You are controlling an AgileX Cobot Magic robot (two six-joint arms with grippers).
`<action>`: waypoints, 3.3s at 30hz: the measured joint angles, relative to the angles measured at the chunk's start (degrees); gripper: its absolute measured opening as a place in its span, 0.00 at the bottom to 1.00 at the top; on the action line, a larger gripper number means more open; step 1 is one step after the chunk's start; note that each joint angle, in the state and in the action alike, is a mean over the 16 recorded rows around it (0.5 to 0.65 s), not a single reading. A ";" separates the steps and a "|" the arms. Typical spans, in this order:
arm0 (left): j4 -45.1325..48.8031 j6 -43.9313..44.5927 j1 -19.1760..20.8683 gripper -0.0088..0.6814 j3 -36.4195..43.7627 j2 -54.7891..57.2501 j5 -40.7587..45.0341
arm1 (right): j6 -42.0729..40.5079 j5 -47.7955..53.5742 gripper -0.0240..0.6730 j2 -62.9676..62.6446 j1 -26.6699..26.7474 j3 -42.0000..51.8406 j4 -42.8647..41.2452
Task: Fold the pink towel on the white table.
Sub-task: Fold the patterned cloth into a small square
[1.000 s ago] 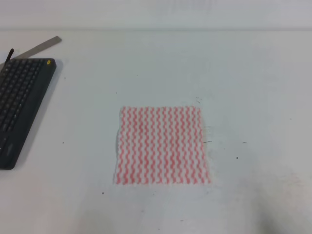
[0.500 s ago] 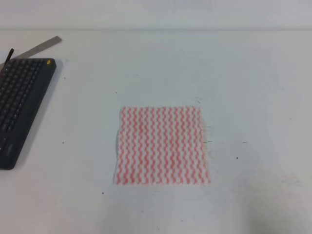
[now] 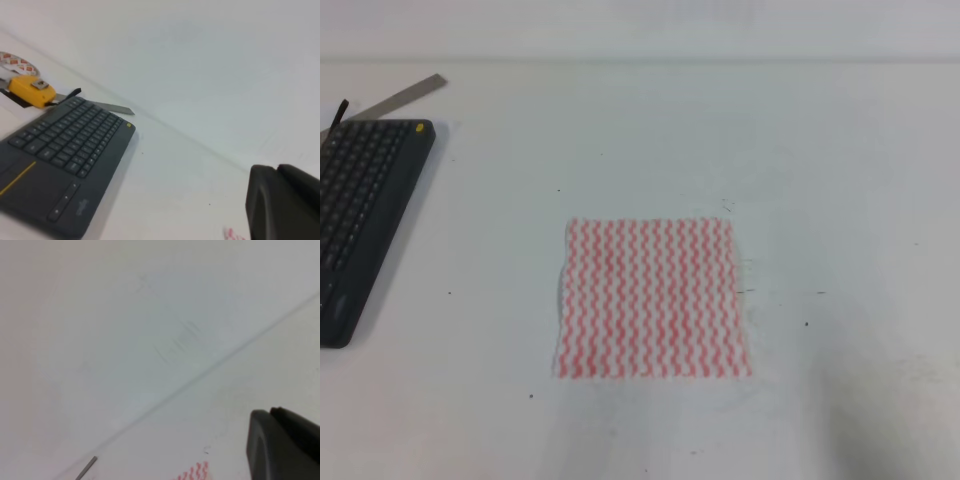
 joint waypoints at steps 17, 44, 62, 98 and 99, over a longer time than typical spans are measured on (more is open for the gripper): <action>-0.77 2.15 -0.02 0.01 -11.37 7.50 11.21 | -1.75 8.26 0.01 6.94 0.00 -6.66 0.63; -13.03 30.14 -0.88 0.01 -37.73 55.62 33.92 | -8.68 30.89 0.01 44.89 0.00 -26.70 -4.53; -24.41 39.12 -22.53 0.01 -37.93 69.30 19.86 | -24.87 28.20 0.01 64.26 14.14 -37.90 13.35; -25.23 39.27 -24.95 0.01 -37.99 72.84 16.42 | -11.90 21.43 0.41 87.68 18.88 -39.68 7.44; -25.25 39.27 -24.95 0.01 -37.98 72.84 16.42 | -11.90 21.13 0.41 88.20 18.87 -39.78 7.65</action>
